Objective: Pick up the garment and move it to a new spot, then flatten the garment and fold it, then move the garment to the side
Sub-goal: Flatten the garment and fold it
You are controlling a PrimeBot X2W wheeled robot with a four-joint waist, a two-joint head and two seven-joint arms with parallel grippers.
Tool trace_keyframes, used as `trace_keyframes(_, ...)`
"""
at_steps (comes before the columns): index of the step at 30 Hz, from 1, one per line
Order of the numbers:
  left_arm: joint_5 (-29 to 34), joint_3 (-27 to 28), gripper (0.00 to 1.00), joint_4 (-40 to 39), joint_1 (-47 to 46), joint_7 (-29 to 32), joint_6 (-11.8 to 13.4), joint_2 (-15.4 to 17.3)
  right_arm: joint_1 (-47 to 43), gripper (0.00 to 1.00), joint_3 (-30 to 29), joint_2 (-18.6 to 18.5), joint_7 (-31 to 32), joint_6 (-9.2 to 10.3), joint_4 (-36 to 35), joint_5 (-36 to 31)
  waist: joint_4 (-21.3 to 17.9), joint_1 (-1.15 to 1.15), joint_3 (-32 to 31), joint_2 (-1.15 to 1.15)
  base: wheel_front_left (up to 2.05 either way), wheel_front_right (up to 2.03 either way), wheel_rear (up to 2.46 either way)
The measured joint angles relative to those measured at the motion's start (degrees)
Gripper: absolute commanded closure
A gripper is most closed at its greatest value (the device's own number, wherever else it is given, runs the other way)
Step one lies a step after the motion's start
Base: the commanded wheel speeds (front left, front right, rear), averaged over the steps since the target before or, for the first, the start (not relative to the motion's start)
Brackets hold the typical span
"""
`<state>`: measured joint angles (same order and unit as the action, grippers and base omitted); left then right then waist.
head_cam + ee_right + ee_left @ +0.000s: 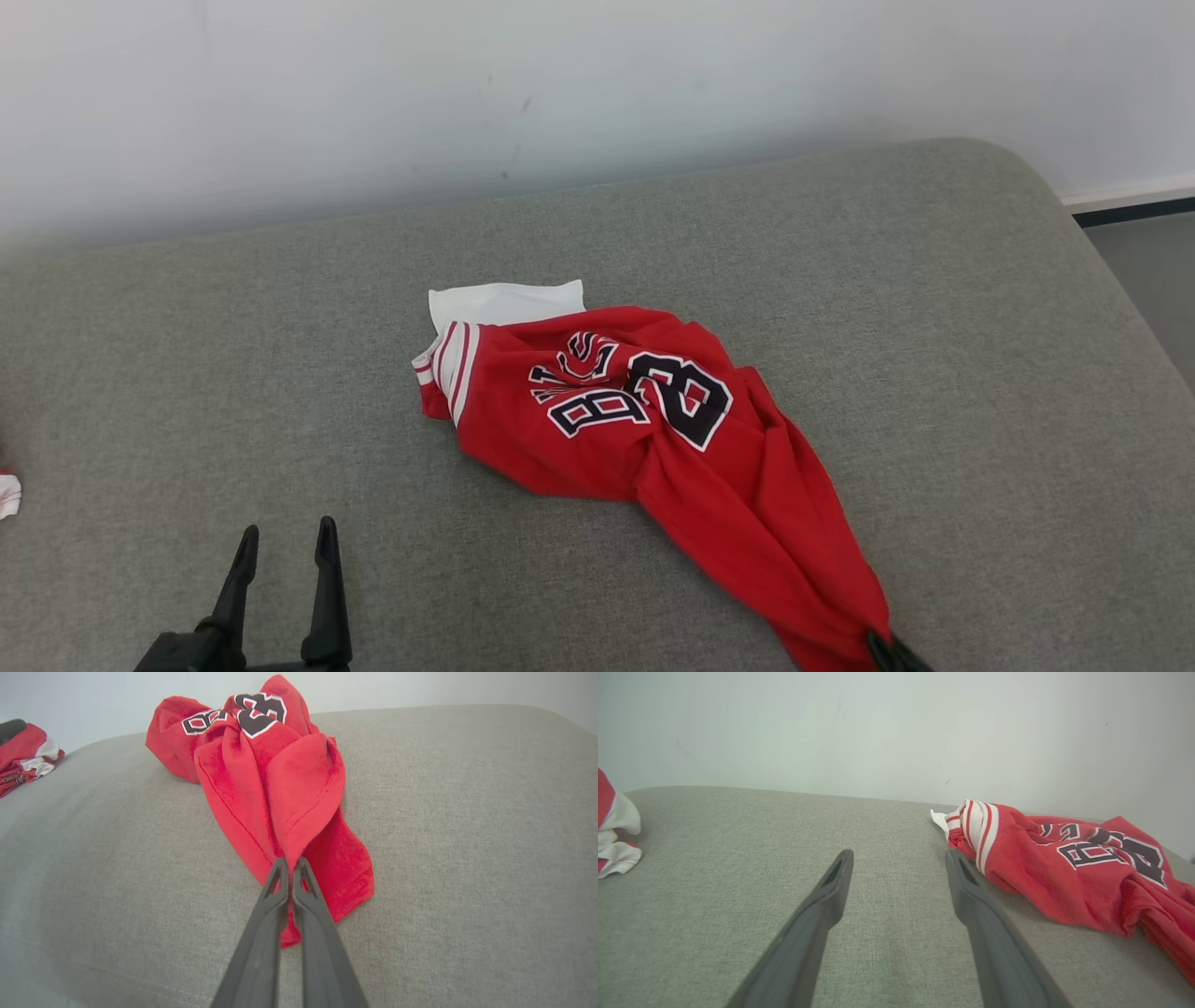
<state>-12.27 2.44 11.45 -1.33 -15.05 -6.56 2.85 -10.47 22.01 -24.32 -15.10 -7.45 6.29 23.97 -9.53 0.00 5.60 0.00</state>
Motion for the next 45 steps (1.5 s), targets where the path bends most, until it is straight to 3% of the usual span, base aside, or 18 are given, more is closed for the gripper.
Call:
trace_keyframes(12,0.4,0.1,0.0,0.4,0.1,0.0,-0.5,0.0,2.3,0.0,-10.1,6.2,0.0,0.0,-11.9,-1.5,1.2,0.0,-1.3,0.0,0.0,0.0,0.0)
trace_keyframes(24,3.2,-2.5,0.0,1.8,-4.5,0.0,-0.6,0.0,4.3,0.0,-12.8,18.5,0.0,0.0,-9.5,-10.6,2.2,0.0,-1.1,0.0,0.0,0.0,0.0)
trace_keyframes(36,1.4,-10.6,0.0,13.0,-15.6,0.0,-1.0,2.6,9.9,0.0,-9.8,20.8,0.0,0.0,-3.3,-12.5,-1.0,0.0,1.7,0.0,0.0,0.0,0.0)
trace_keyframes(45,-4.8,-15.5,0.0,25.5,-22.5,0.0,-1.0,4.5,11.7,0.0,-9.8,21.3,0.0,0.0,-1.8,-12.4,-5.1,0.0,3.8,0.0,0.0,0.0,0.0)
